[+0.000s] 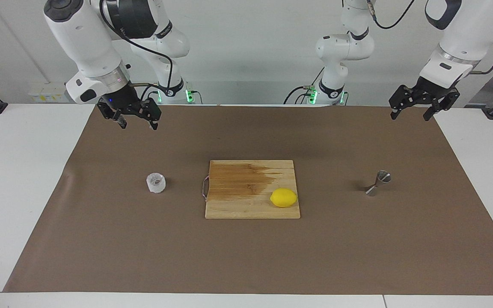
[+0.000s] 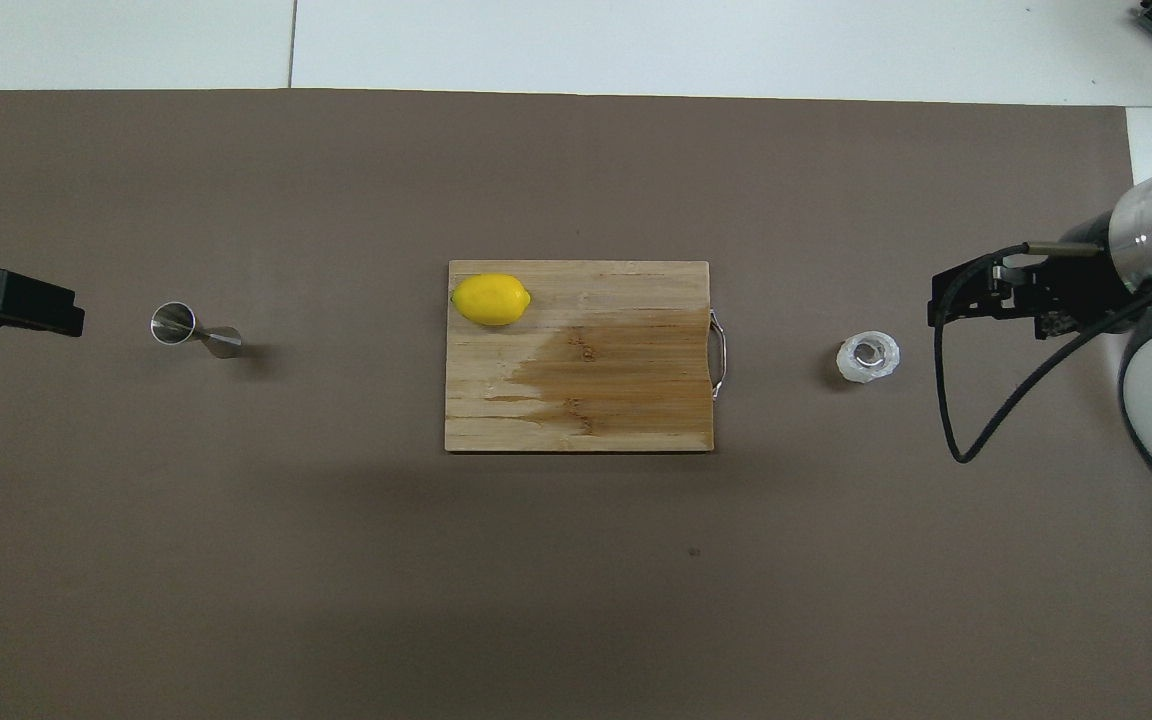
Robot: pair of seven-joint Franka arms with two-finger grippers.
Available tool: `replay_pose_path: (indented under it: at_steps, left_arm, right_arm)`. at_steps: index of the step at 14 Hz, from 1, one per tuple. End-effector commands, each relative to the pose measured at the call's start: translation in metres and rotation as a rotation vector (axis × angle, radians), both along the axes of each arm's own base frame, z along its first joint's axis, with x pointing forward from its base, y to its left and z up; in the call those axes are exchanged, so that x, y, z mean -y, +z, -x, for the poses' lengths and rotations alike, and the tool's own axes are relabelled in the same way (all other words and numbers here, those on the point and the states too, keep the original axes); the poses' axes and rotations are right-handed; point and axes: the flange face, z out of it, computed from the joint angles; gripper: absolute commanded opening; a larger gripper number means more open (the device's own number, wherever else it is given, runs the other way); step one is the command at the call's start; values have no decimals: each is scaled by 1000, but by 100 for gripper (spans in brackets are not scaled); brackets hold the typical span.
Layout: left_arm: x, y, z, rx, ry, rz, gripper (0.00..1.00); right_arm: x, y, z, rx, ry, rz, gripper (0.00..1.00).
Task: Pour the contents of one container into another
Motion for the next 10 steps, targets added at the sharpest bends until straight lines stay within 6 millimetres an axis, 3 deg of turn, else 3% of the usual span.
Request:
replay_pose_path:
  at_steps: [1,6,10]
  left_arm:
    - [-6,4,0,1,-4,11,100]
    - [0,-8,13,-46,-8,5,100]
    - [-5,-10,4,17,-4,5,100]
  right_arm:
    - [0,0,2,-6,-21,-26,100]
    - [0,0,2,-7,-21,-26,100]
    - [0,0,2,-7,-21,-26,100]
